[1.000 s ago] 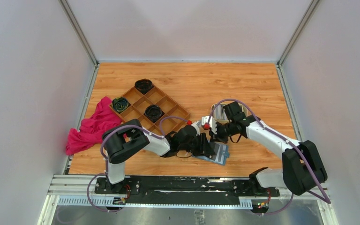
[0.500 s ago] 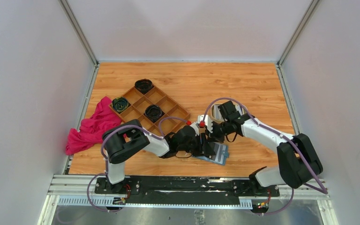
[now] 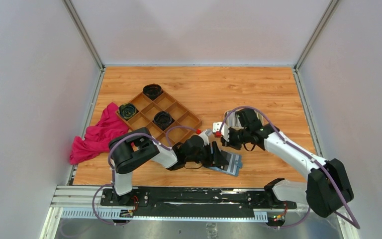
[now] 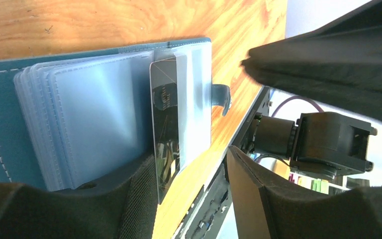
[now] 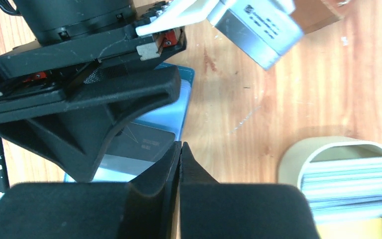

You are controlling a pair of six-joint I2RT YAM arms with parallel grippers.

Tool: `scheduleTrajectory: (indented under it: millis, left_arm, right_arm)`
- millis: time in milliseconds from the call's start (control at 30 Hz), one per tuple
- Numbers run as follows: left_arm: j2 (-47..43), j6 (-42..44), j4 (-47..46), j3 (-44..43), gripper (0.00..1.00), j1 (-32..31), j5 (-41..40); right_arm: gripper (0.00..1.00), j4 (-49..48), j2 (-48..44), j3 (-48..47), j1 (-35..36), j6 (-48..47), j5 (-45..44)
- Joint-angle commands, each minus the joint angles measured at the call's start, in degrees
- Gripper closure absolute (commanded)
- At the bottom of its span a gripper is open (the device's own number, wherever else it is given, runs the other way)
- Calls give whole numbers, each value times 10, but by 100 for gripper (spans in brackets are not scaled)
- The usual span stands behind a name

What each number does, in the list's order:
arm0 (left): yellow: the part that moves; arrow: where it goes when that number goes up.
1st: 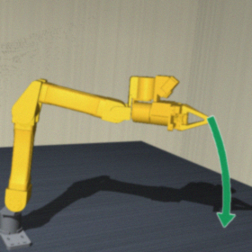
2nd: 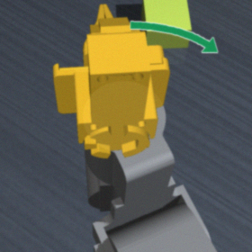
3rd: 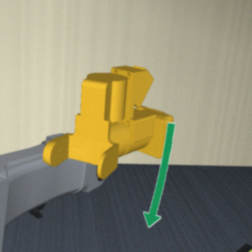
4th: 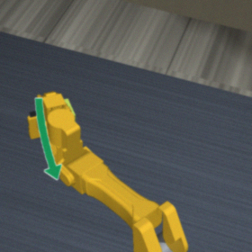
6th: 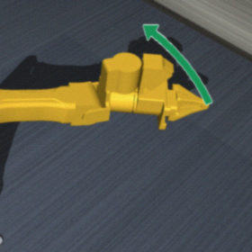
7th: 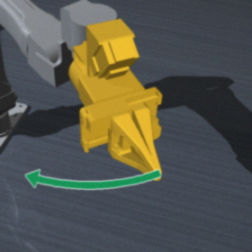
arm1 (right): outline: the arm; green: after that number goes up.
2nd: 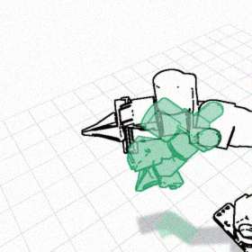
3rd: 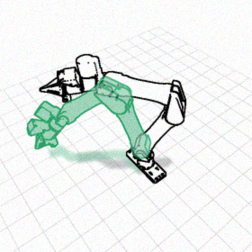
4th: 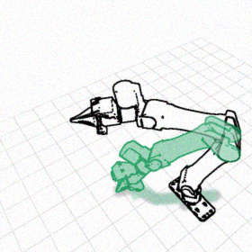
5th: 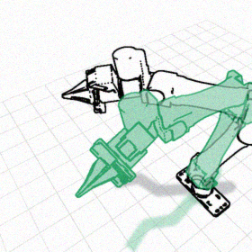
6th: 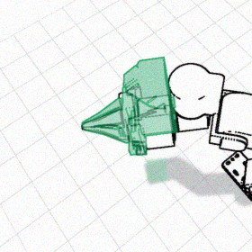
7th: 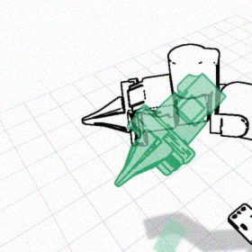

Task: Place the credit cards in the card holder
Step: Insert the credit card into the card holder.

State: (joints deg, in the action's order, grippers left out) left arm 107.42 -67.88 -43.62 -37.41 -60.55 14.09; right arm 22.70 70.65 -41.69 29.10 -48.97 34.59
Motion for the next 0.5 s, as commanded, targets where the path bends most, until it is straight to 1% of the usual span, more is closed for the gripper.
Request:
scheduleTrajectory:
  millis: [0, 133, 267, 400, 467]
  left_arm:
    - [21, 1, 9, 22, 42, 2, 0]
    - [18, 1, 10, 24, 38, 2, -6]
    - [20, 3, 9, 24, 36, 2, -6]
    - [18, 6, 9, 25, 35, 3, -6]
    - [16, 5, 9, 26, 34, 4, -6]
  right_arm:
    - [99, 36, -40, 15, -26, -26, 3]
    - [100, 64, -52, 14, -52, -44, 31]
    - [99, 88, -57, 24, -54, -84, 53]
    - [98, 96, -67, 24, -54, -110, 54]
    - [98, 117, -78, 20, -58, -136, 71]
